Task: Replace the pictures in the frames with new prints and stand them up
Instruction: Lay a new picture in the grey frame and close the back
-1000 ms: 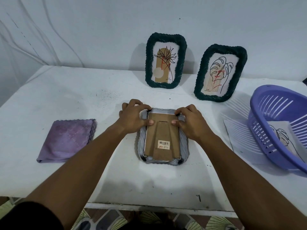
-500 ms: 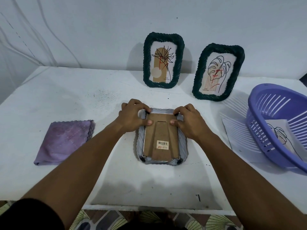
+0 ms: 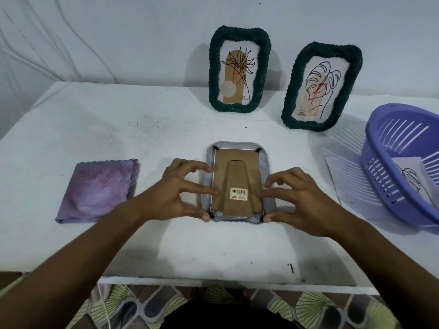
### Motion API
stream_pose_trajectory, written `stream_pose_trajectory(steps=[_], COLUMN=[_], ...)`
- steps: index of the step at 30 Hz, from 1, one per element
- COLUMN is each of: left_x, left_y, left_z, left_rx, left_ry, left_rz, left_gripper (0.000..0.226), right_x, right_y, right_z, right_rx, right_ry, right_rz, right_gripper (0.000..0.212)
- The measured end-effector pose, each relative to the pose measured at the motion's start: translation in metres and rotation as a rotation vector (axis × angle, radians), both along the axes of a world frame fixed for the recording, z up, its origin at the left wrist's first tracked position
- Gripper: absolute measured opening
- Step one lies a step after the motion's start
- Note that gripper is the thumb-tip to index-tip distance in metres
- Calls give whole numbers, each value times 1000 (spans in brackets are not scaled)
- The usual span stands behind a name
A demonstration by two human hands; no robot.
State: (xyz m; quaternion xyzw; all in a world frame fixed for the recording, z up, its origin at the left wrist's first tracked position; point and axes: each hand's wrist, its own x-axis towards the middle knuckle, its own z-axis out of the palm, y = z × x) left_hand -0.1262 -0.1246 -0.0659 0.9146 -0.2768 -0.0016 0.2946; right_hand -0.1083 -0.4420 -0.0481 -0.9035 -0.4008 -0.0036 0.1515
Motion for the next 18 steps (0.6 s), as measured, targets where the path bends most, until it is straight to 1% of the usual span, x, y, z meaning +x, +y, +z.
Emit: stream_pose_trajectory(steps=[5,10,15,18], left_x=[-1,0,0,1], left_y=[-1,-4,-7,-8], left_z=[1,4,8,9], left_rx=[25,58,85,96], left_ry=[-24,-83,-133,-148], left_rz=[-27,-19,-17,-18], left_gripper=[55,50,48,48], right_x=[4,10,16,18], right_y=[-1,1,5,4], right_z=[-1,3,9,10], right_rx=[-57,-104,-130,-142], right_ry=[-51,-93,-116,-119], right_rz=[54,116,182,211], right_gripper=[51,38,30,38])
